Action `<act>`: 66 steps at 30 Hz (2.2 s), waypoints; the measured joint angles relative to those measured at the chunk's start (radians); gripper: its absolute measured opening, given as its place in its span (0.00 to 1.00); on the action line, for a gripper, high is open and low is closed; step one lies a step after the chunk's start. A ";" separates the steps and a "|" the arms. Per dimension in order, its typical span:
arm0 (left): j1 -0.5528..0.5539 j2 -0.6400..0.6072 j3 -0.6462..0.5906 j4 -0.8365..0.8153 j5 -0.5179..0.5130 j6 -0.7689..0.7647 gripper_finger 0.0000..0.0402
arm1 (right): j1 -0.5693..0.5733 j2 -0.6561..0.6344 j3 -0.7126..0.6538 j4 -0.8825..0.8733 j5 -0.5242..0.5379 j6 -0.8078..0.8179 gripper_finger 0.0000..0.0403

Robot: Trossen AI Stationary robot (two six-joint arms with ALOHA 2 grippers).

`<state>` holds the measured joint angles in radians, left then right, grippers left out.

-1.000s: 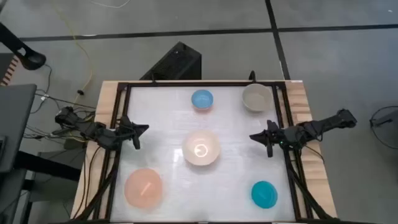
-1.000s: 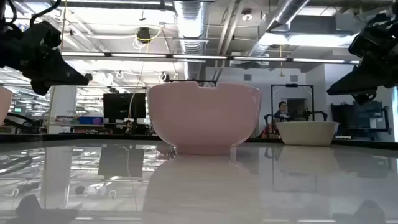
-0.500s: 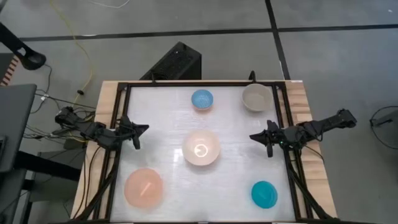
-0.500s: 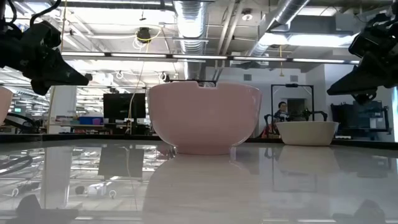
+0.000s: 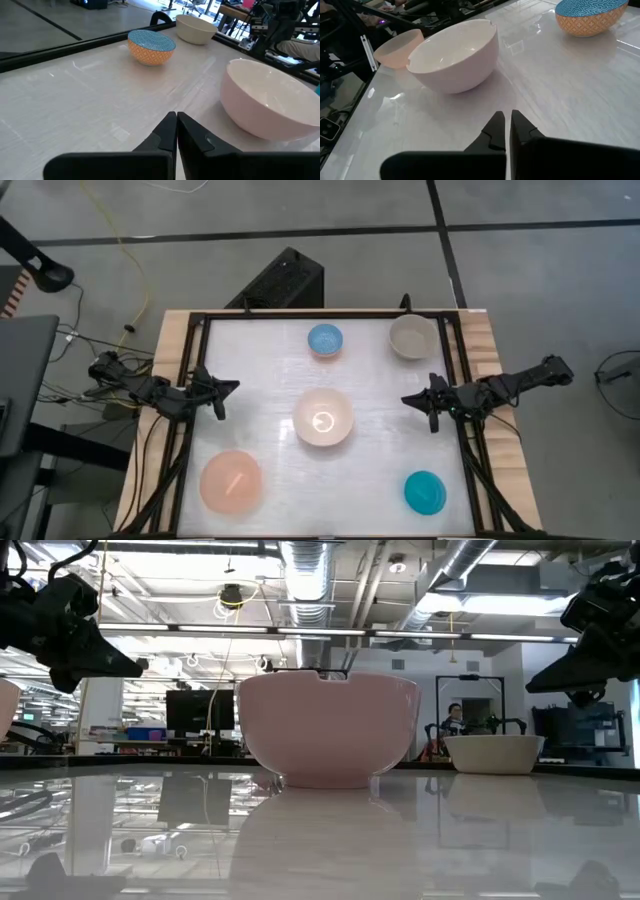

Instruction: Nest bowls inside each other

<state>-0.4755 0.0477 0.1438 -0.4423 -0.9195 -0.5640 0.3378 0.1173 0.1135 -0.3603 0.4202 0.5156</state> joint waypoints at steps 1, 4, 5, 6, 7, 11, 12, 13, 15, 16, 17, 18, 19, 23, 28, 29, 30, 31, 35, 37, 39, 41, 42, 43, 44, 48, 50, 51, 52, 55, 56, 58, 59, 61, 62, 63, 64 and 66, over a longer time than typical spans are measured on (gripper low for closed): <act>0.000 0.000 0.000 0.000 0.000 0.000 0.00 | 0.000 0.000 0.000 0.000 0.000 0.000 0.00; 0.000 0.000 0.000 0.000 -0.004 0.022 0.00 | 0.000 0.000 0.000 0.000 0.000 0.000 0.00; 0.000 0.000 0.000 -0.001 -0.014 0.065 0.00 | 0.000 0.000 0.000 0.000 0.000 0.000 0.00; 0.000 0.000 0.000 -0.002 -0.025 0.115 0.00 | 0.000 0.000 0.000 0.000 0.000 0.000 0.00; 0.000 0.000 0.000 -0.002 -0.028 0.165 0.00 | 0.000 0.000 0.000 0.000 0.000 0.000 0.00; 0.000 0.000 0.000 -0.001 -0.010 0.302 0.00 | 0.000 0.000 0.000 0.000 0.000 0.000 0.00; 0.000 0.000 0.000 0.000 -0.004 0.321 0.00 | 0.000 0.000 0.000 0.000 0.000 0.000 0.00; 0.000 0.000 0.000 0.000 -0.001 0.333 0.00 | 0.000 0.000 0.000 0.000 0.000 0.000 0.00; 0.000 0.000 0.000 0.000 -0.002 0.343 0.00 | 0.000 0.000 0.000 0.000 0.000 0.000 0.00; 0.000 0.000 0.000 0.000 -0.001 0.343 0.00 | 0.000 0.000 0.000 0.000 0.000 0.000 0.00; 0.000 0.000 0.000 0.000 -0.001 0.340 0.00 | 0.000 0.000 0.000 0.000 0.000 0.000 0.00; 0.000 0.000 0.000 0.000 -0.001 0.337 0.00 | 0.000 0.000 0.000 0.000 0.000 0.000 0.00; 0.000 0.000 0.000 0.000 -0.002 0.340 0.00 | 0.000 0.000 0.000 0.000 0.000 0.000 0.00; 0.000 0.000 0.000 -0.001 -0.014 0.487 0.00 | 0.000 0.000 0.000 0.001 0.000 0.000 0.00; 0.000 0.000 0.000 0.001 -0.020 0.574 0.00 | 0.000 0.000 0.000 0.011 0.000 0.074 0.00; 0.000 0.000 -0.001 0.009 -0.021 0.578 0.00 | 0.000 0.000 -0.001 0.017 0.000 0.121 0.00; 0.000 0.000 -0.004 0.022 -0.018 0.573 0.00 | 0.000 0.000 -0.001 0.021 0.000 0.165 0.00; 0.000 0.000 -0.005 0.029 -0.007 0.557 0.00 | 0.000 0.000 -0.002 0.025 0.000 0.204 0.00; 0.000 0.000 -0.006 0.064 0.049 0.460 0.00 | 0.000 0.000 -0.002 0.029 0.016 0.369 0.00; 0.000 0.000 -0.006 0.081 0.082 0.357 0.00 | 0.000 0.000 -0.002 0.030 0.025 0.450 0.00; 0.000 0.000 -0.006 0.122 0.082 0.236 0.00 | 0.000 0.000 -0.002 0.029 0.027 0.518 0.00; 0.000 0.000 -0.005 0.150 0.067 0.085 0.00 | 0.000 0.000 -0.002 0.022 0.027 0.562 0.00; 0.000 0.000 -0.005 0.164 0.064 0.006 0.00 | 0.000 0.000 -0.002 0.021 0.027 0.570 0.00; 0.000 0.000 -0.005 0.176 0.059 -0.079 0.00 | 0.000 0.000 -0.002 0.021 0.029 0.578 0.00; 0.000 0.000 -0.004 0.180 0.058 -0.165 0.00 | 0.000 0.000 -0.002 0.021 0.036 0.587 0.00; 0.000 0.000 -0.004 0.179 0.059 -0.415 0.00 | 0.000 0.000 -0.002 0.025 0.063 0.614 0.00; 0.000 0.000 -0.004 0.178 0.053 -0.471 0.00 | 0.000 0.000 -0.002 0.024 0.063 0.629 0.00; 0.000 0.000 -0.004 0.178 0.039 -0.504 0.00 | 0.000 0.000 -0.002 0.025 0.063 0.636 0.00; 0.000 0.000 -0.003 0.178 0.020 -0.538 0.00 | 0.000 0.000 -0.002 0.025 0.063 0.636 0.00; 0.000 0.000 -0.002 0.177 -0.011 -0.610 0.00 | 0.000 0.000 -0.002 0.025 0.061 0.637 0.00; 0.000 0.000 -0.002 0.177 -0.012 -0.619 0.00 | 0.000 0.000 -0.002 0.025 0.061 0.637 0.00; 0.000 0.000 -0.002 0.177 -0.012 -0.617 0.00 | 0.000 0.000 -0.002 0.025 0.062 0.637 0.00; 0.000 0.000 -0.002 0.177 -0.013 -0.602 0.00 | 0.000 0.000 -0.002 0.025 0.063 0.637 0.00; 0.000 0.000 -0.002 0.176 -0.027 -0.577 0.00 | 0.000 0.000 -0.002 0.025 0.063 0.637 0.00; 0.000 0.000 -0.002 0.176 -0.032 -0.576 0.00 | 0.000 0.000 -0.002 0.025 0.063 0.637 0.00; 0.000 0.000 -0.002 0.176 -0.035 -0.578 0.00 | 0.000 0.000 -0.002 0.025 0.062 0.637 0.00; 0.000 0.000 -0.002 0.175 -0.035 -0.585 0.00 | 0.000 0.000 -0.002 0.025 0.060 0.640 0.00; 0.000 0.000 -0.002 0.175 -0.031 -0.593 0.00 | 0.000 0.000 -0.001 0.034 0.057 0.643 0.00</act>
<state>-0.4751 0.0479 0.1421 -0.2670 -0.9509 -1.1568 0.3378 0.1170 0.1123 -0.3266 0.4770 1.1590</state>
